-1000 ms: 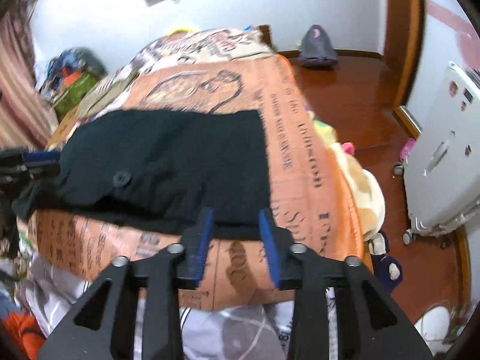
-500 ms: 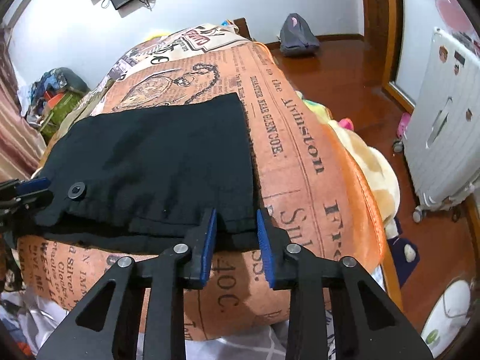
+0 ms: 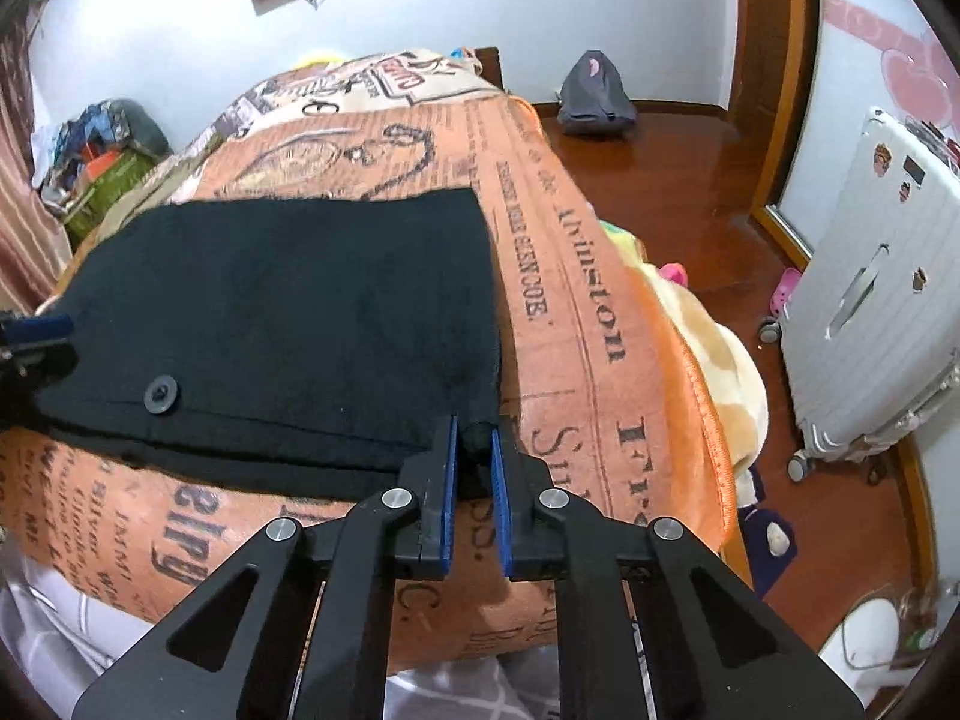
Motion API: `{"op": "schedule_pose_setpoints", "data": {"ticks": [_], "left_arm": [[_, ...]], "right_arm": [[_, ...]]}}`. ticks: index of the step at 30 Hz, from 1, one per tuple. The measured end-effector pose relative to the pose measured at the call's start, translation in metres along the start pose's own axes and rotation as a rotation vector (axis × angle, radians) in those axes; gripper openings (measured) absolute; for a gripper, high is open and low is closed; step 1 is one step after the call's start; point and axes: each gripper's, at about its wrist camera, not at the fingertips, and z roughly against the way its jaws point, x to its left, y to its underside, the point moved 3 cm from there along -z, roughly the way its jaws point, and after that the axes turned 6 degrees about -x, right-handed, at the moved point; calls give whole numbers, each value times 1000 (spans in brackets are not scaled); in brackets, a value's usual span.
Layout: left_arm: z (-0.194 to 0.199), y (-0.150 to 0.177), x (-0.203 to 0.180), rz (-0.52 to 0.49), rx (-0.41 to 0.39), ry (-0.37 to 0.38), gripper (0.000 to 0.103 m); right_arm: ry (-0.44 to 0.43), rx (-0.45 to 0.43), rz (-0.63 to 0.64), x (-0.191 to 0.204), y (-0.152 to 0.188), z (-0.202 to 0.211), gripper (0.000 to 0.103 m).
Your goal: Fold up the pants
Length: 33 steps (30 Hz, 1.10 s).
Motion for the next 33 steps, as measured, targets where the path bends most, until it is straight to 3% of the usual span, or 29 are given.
{"op": "schedule_pose_setpoints", "data": {"ticks": [5, 9, 13, 20, 23, 28, 33], "left_arm": [[14, 1, 12, 55, -6, -2, 50], [44, 2, 48, 178, -75, -25, 50], [83, 7, 109, 295, -160, -143, 55], [131, 44, 232, 437, -186, -374, 58], [142, 69, 279, 486, -179, -438, 60], [143, 109, 341, 563, -154, -456, 62], [115, 137, 378, 599, -58, -425, 64]], "right_arm": [[16, 26, -9, -6, -10, 13, 19], [17, 4, 16, -2, -24, 29, 25], [-12, -43, 64, 21, -48, 40, 38], [-96, -135, 239, 106, -96, 44, 45], [-113, -167, 308, 144, -110, 38, 50], [-211, -162, 399, 222, -134, 15, 50], [-332, -109, 497, 299, -143, -17, 51]]}}
